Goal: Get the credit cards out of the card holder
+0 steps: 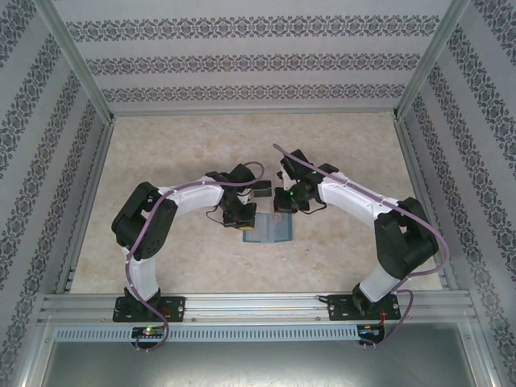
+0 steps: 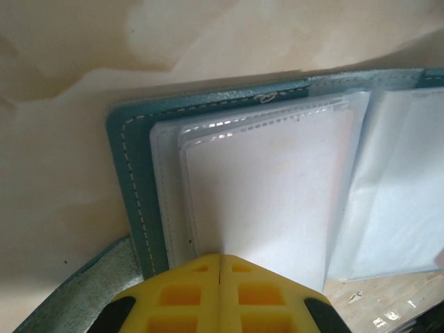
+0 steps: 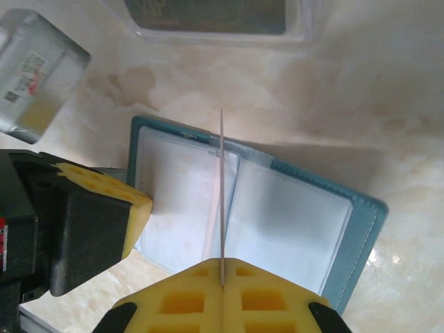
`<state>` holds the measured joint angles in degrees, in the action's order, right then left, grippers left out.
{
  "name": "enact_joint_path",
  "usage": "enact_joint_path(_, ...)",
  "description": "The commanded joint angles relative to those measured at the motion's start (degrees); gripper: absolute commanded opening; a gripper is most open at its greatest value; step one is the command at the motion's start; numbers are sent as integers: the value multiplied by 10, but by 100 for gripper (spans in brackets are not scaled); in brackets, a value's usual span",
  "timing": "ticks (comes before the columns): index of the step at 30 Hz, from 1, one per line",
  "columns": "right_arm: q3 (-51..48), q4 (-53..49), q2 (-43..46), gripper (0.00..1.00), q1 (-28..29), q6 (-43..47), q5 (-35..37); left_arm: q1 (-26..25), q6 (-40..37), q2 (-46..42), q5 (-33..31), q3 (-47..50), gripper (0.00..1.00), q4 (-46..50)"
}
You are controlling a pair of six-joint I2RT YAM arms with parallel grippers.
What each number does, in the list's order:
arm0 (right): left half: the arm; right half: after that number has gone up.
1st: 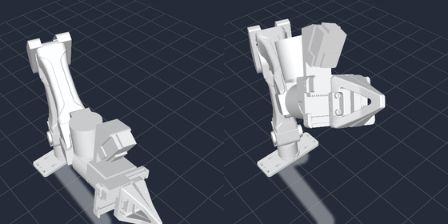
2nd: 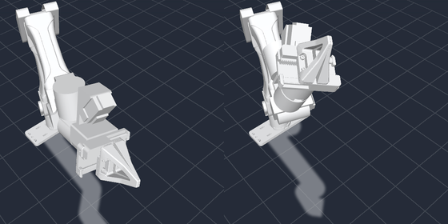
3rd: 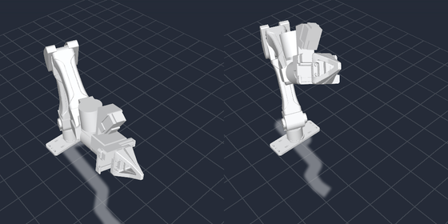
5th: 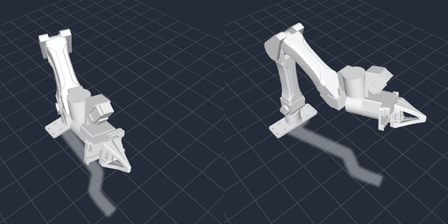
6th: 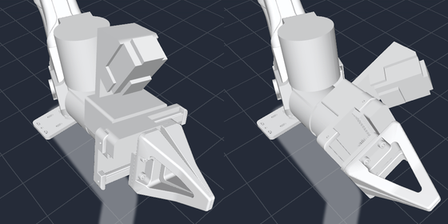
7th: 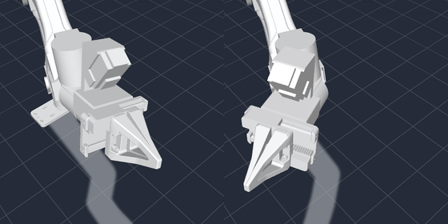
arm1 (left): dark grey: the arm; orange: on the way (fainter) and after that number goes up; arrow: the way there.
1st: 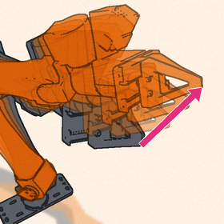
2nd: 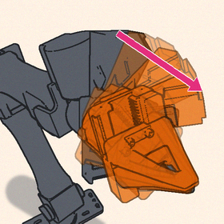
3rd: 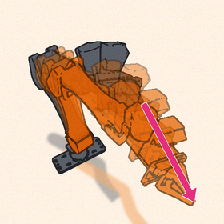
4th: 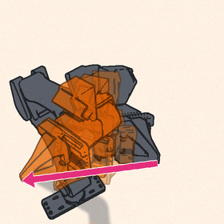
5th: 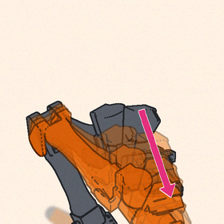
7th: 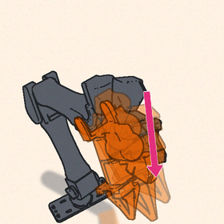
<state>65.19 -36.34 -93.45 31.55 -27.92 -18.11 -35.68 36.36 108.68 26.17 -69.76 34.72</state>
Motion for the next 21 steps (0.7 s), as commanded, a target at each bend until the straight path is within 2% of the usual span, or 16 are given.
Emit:
enact_joint_path(1, 31, -19, 12, 0, -4, 75, -5, -6, -9, -14, -35, -2, 2, 55)
enact_joint_path(10, 87, -28, -11, 0, -29, 240, 7, 13, -6, -52, -57, 10, 2, 47)
enact_joint_path(21, 215, -103, -98, 0, -43, 539, -7, 47, 1, -98, -54, 60, 2, 25)
